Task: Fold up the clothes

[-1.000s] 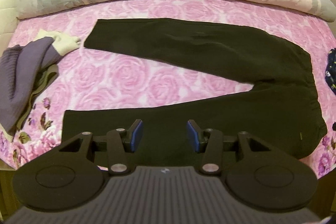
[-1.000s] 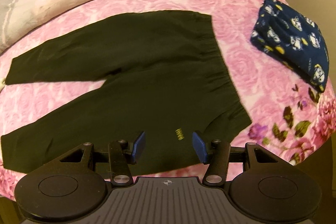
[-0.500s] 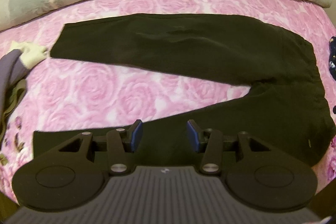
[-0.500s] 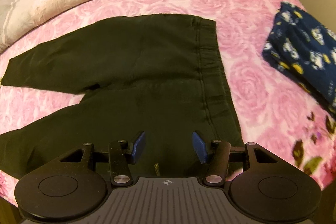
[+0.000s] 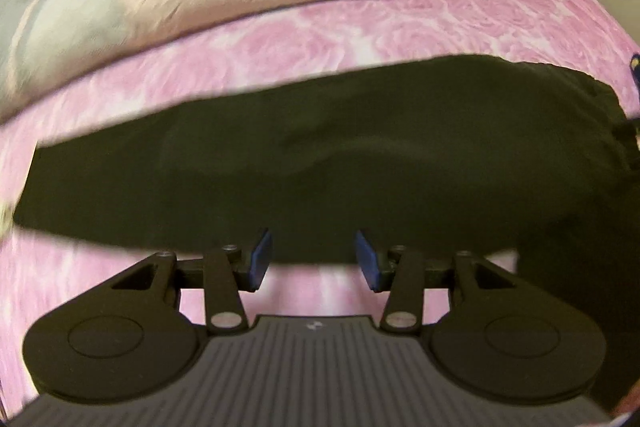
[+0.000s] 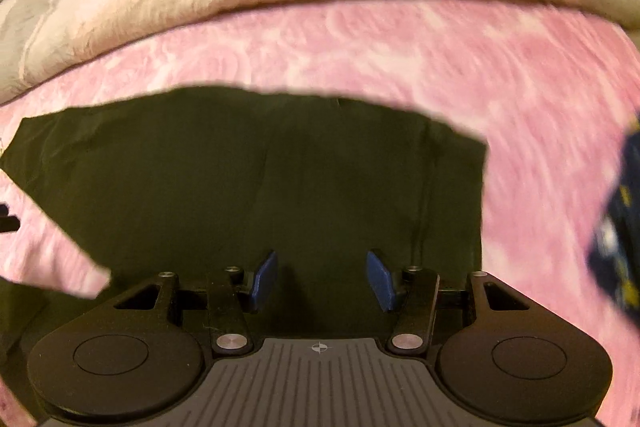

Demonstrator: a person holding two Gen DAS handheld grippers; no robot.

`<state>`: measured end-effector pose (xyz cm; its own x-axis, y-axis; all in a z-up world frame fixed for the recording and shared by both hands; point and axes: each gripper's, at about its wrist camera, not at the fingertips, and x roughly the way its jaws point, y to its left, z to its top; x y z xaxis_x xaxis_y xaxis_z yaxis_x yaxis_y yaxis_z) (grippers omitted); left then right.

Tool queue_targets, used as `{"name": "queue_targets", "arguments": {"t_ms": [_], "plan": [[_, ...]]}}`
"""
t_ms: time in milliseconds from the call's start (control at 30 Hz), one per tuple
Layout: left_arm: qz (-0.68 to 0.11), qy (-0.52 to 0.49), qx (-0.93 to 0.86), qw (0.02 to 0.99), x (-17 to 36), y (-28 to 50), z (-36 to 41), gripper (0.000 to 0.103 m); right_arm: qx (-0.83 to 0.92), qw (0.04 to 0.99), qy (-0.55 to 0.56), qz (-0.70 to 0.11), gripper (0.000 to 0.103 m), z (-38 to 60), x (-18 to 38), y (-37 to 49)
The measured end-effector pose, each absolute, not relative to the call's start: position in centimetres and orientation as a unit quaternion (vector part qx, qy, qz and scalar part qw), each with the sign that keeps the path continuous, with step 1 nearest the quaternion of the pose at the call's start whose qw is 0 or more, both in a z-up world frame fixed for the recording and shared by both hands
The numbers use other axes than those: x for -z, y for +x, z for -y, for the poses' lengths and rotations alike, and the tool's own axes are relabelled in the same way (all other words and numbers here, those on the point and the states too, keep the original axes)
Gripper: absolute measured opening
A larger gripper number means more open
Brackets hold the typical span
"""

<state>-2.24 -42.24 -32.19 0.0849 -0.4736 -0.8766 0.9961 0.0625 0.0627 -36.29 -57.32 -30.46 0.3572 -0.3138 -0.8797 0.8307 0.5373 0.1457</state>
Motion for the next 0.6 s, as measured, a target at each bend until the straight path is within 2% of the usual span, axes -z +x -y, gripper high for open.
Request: {"name": "queue_targets", "arguments": {"t_ms": [400,600], "plan": [[-0.245,0.438,0.661,0.558,35.0,2.3,53.3,0.042,0.276,0.811,0.184,-0.482,0.053,66.7,32.8,-31.1],[-0.25,0.464,0.685,0.503,36.9,5.3,56.1,0.042,0.219,0.81,0.221,-0.496,0.053,70.4,34.2,-30.7]]}}
